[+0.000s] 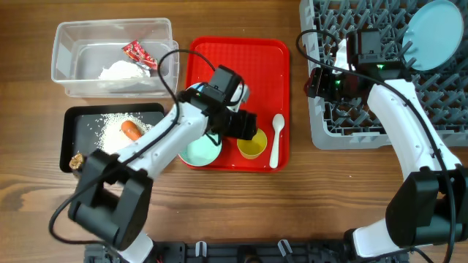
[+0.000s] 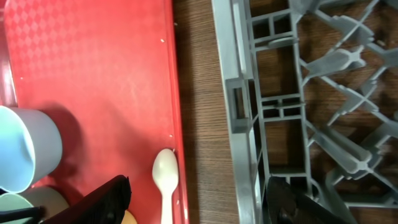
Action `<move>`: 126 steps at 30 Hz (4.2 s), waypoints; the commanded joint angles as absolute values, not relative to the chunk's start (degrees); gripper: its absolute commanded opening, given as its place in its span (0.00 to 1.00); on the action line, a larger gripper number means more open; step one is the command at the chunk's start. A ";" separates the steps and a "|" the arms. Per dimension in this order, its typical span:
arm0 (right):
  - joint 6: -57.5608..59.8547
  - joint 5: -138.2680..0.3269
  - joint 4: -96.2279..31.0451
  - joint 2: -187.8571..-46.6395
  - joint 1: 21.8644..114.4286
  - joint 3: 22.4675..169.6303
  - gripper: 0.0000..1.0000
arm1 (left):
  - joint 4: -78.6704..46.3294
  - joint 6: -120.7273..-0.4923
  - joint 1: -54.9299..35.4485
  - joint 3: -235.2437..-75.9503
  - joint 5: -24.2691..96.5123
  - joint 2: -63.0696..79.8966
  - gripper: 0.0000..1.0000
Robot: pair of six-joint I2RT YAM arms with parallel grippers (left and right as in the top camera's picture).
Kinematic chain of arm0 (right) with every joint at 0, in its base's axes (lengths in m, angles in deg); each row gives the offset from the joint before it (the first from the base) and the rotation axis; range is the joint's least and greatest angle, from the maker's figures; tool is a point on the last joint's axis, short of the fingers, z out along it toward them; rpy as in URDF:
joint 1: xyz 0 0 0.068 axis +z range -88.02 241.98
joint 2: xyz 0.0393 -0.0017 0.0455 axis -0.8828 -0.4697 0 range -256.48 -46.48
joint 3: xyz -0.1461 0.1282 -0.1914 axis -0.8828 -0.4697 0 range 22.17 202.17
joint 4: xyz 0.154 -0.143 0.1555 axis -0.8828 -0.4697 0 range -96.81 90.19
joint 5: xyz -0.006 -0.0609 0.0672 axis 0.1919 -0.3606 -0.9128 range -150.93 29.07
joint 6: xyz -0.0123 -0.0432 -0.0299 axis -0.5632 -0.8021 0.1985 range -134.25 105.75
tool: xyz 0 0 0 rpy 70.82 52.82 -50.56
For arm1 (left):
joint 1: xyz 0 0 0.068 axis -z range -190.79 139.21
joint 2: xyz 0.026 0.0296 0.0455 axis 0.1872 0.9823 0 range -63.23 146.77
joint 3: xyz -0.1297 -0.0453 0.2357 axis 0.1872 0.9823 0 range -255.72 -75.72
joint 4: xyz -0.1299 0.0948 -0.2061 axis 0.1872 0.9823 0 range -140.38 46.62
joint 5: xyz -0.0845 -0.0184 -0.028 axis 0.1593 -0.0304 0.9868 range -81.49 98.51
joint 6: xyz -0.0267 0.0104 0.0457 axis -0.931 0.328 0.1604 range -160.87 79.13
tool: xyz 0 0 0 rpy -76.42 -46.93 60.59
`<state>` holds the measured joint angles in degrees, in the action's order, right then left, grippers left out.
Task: Sort waste into correct bins and load items into the dishwasher rack
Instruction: 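Reach both grippers toward the yellow cup on the red tray, then lift the yellow cup with the left gripper and pass it to the right gripper, then carry the yellow cup with the right gripper and set it in the rack, then move the right gripper back to the light-blue bowl on the red tray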
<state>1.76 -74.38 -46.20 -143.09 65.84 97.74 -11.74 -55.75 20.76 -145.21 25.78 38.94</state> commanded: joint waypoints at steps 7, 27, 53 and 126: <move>-0.03 -75.98 -46.07 -141.50 65.93 98.99 0.73 | -10.76 -59.40 20.98 -145.48 25.46 39.77 0.04; -12.58 -147.64 -8.69 -139.92 71.13 98.55 1.00 | -27.72 -57.58 -6.95 -151.09 88.82 28.49 0.04; -11.31 -146.55 -5.30 -139.92 70.19 98.55 0.55 | -30.06 -57.56 -2.28 -151.05 85.02 28.49 0.63; -8.25 -79.08 -61.96 -143.99 70.61 119.23 1.00 | -23.37 -57.41 -2.28 -151.05 49.19 28.49 1.00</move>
<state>-9.26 -78.51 -62.72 -143.29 70.67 118.33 -26.21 -58.11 -2.47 -150.79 49.43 28.84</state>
